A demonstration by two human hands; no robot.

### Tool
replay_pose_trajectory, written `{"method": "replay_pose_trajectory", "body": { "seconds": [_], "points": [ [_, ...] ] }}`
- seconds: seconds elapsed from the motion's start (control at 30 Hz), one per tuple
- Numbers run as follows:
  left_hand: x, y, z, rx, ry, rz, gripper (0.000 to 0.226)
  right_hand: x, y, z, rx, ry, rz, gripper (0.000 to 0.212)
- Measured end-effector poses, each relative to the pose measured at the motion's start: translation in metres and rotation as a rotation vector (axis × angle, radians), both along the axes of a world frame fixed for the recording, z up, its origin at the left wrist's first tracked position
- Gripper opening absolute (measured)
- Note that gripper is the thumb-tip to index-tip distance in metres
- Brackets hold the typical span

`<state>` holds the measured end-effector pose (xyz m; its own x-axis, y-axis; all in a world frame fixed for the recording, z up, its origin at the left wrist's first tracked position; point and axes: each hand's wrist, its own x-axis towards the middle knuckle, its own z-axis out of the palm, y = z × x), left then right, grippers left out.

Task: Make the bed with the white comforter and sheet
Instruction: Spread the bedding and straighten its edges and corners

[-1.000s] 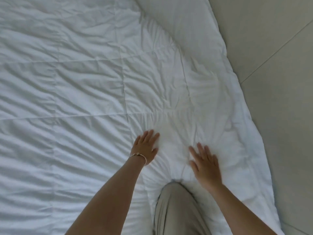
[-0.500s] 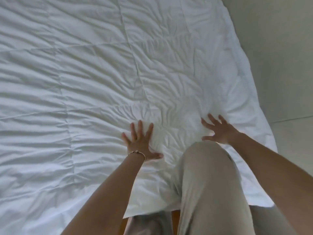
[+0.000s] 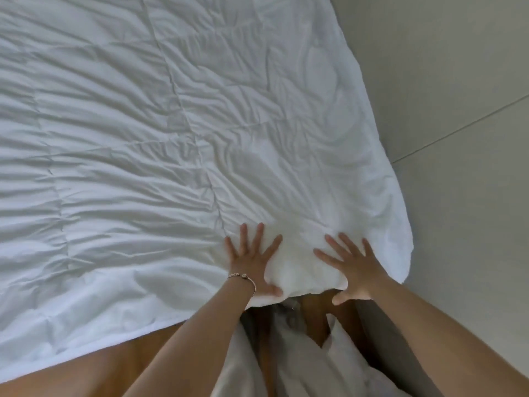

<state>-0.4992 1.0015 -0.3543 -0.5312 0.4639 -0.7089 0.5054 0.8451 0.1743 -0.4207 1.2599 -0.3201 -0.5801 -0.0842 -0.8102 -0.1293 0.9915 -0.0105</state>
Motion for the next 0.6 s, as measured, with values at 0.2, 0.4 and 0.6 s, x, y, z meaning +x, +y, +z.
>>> {"method": "replay_pose_trajectory", "body": {
  "seconds": [0.2, 0.4, 0.6],
  "points": [
    [0.06, 0.038, -0.011, 0.026, 0.136, -0.075, 0.093, 0.042, 0.049, -0.033, 0.141, 0.38, -0.095, 0.125],
    [0.05, 0.073, -0.002, 0.054, 0.16, 0.14, 0.037, 0.031, 0.099, -0.034, -0.134, 0.701, 0.068, 0.063],
    [0.055, 0.079, -0.002, 0.237, 0.016, 0.47, 0.048, 0.075, 0.074, -0.06, 0.008, 0.414, -0.051, 0.121]
  ]
}}
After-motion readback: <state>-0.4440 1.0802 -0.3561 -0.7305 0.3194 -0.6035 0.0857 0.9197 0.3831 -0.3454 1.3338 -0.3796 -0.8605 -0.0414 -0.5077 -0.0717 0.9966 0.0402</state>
